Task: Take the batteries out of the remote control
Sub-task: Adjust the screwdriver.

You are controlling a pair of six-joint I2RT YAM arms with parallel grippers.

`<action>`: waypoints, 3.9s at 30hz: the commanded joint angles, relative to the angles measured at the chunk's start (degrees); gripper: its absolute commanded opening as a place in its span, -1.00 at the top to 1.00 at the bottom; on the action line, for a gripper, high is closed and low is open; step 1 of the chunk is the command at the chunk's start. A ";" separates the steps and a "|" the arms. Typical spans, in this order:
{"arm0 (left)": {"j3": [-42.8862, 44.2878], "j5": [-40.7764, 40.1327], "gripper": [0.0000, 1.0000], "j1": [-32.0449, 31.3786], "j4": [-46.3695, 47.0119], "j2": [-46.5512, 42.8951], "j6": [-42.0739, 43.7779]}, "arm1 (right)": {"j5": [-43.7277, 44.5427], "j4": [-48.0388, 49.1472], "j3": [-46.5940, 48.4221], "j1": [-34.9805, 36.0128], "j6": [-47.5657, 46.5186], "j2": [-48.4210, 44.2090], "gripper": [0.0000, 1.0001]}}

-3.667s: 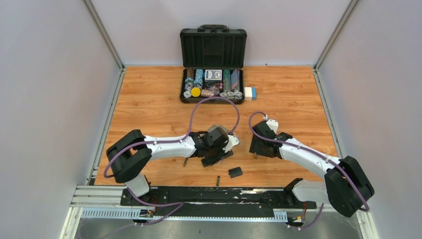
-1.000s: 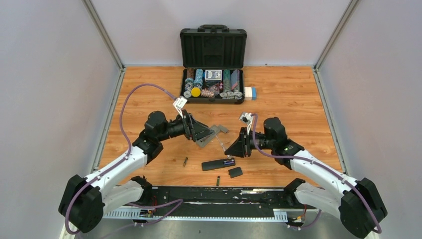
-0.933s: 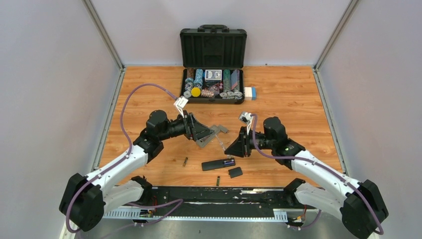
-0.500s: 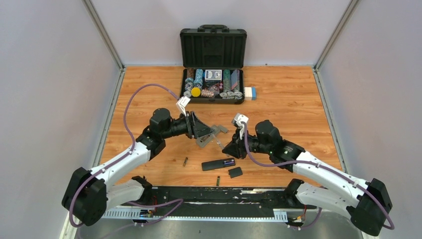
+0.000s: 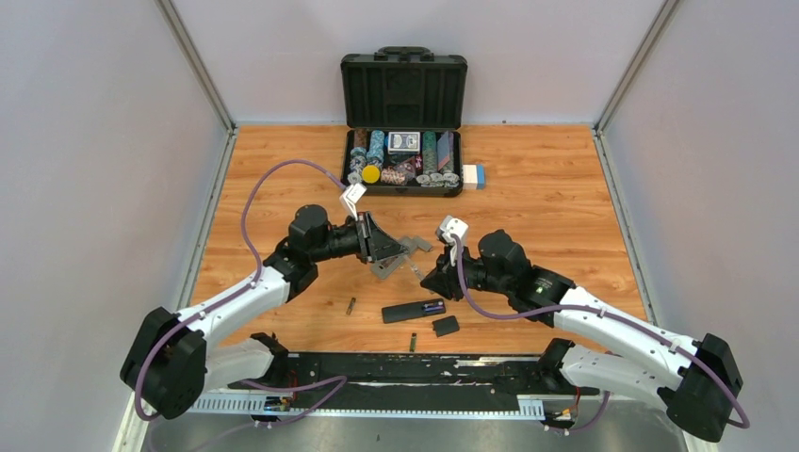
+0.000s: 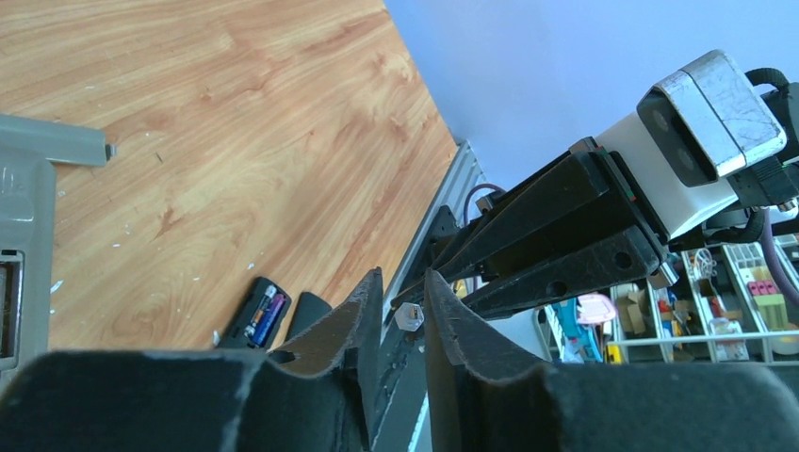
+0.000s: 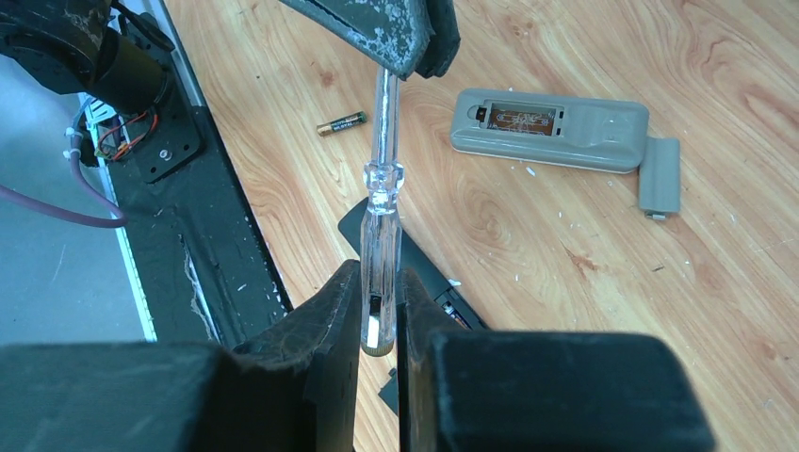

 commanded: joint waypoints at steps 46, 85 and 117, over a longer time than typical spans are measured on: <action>-11.18 -13.41 1.00 0.60 38.14 -7.85 -18.66 | -5.02 51.66 -22.21 -13.04 45.19 -16.45 -0.80; -14.33 -16.05 1.00 0.60 46.73 -5.05 -22.88 | -11.69 70.20 -11.63 -11.29 50.34 8.01 0.25; -14.54 -17.52 1.00 0.58 47.30 -4.97 -22.46 | -11.24 69.17 -11.27 -10.66 50.40 9.34 0.35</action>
